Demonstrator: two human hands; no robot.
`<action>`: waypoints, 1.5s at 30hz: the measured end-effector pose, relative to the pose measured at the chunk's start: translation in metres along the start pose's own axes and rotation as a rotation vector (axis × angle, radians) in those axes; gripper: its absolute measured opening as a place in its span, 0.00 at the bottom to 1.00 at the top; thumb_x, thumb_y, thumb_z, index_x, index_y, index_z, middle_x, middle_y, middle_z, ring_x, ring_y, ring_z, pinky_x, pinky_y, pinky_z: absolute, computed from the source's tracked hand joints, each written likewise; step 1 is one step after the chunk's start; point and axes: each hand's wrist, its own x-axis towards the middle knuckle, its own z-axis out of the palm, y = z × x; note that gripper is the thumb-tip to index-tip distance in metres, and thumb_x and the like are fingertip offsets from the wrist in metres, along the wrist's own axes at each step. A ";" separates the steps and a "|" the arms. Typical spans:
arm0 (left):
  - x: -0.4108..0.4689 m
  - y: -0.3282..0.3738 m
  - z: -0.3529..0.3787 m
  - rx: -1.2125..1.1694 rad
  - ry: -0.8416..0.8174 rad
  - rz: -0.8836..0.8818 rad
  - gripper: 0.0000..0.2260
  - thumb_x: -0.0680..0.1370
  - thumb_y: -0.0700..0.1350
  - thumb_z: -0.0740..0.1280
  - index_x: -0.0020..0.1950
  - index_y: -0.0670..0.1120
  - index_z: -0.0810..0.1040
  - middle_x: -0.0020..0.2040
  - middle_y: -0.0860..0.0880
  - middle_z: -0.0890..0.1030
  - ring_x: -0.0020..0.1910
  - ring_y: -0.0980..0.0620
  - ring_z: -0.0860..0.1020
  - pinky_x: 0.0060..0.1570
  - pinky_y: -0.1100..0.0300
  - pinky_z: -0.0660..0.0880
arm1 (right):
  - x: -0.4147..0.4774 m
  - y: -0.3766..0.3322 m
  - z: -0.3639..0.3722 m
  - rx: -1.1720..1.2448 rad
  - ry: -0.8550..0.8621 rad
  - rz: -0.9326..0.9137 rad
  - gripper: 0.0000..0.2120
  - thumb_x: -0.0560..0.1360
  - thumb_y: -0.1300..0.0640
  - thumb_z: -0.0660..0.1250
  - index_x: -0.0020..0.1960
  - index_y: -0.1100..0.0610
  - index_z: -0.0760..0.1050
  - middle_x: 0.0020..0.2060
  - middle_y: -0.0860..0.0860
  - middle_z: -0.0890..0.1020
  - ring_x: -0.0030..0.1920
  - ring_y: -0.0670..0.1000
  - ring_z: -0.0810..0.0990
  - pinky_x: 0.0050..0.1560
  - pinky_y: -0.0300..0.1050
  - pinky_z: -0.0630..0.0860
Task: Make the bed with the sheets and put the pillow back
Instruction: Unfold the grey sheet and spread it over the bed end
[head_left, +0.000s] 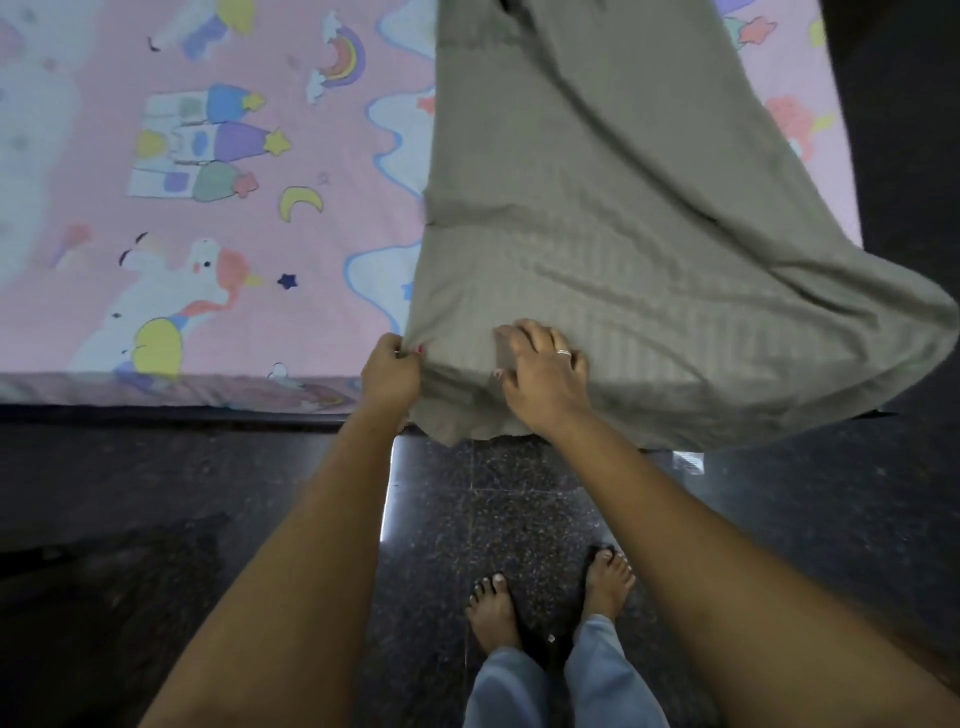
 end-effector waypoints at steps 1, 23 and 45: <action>-0.004 -0.004 -0.006 -0.114 -0.025 -0.006 0.04 0.80 0.41 0.60 0.45 0.45 0.69 0.41 0.48 0.72 0.43 0.46 0.72 0.41 0.53 0.76 | 0.001 -0.007 0.001 0.001 0.000 -0.011 0.24 0.78 0.50 0.60 0.73 0.46 0.60 0.73 0.47 0.60 0.72 0.51 0.57 0.67 0.55 0.57; -0.039 -0.003 0.003 0.481 0.031 0.375 0.17 0.72 0.38 0.68 0.60 0.42 0.72 0.58 0.40 0.71 0.59 0.38 0.68 0.57 0.46 0.67 | 0.016 0.065 -0.048 -0.198 -0.126 0.204 0.28 0.79 0.45 0.55 0.76 0.41 0.49 0.76 0.44 0.51 0.76 0.54 0.49 0.71 0.58 0.52; -0.131 0.174 0.317 0.492 -0.198 0.134 0.28 0.79 0.55 0.60 0.76 0.51 0.56 0.77 0.45 0.53 0.75 0.42 0.52 0.72 0.47 0.53 | 0.012 0.311 -0.203 0.255 -0.158 0.106 0.20 0.77 0.57 0.63 0.68 0.53 0.70 0.60 0.54 0.77 0.59 0.54 0.76 0.61 0.49 0.73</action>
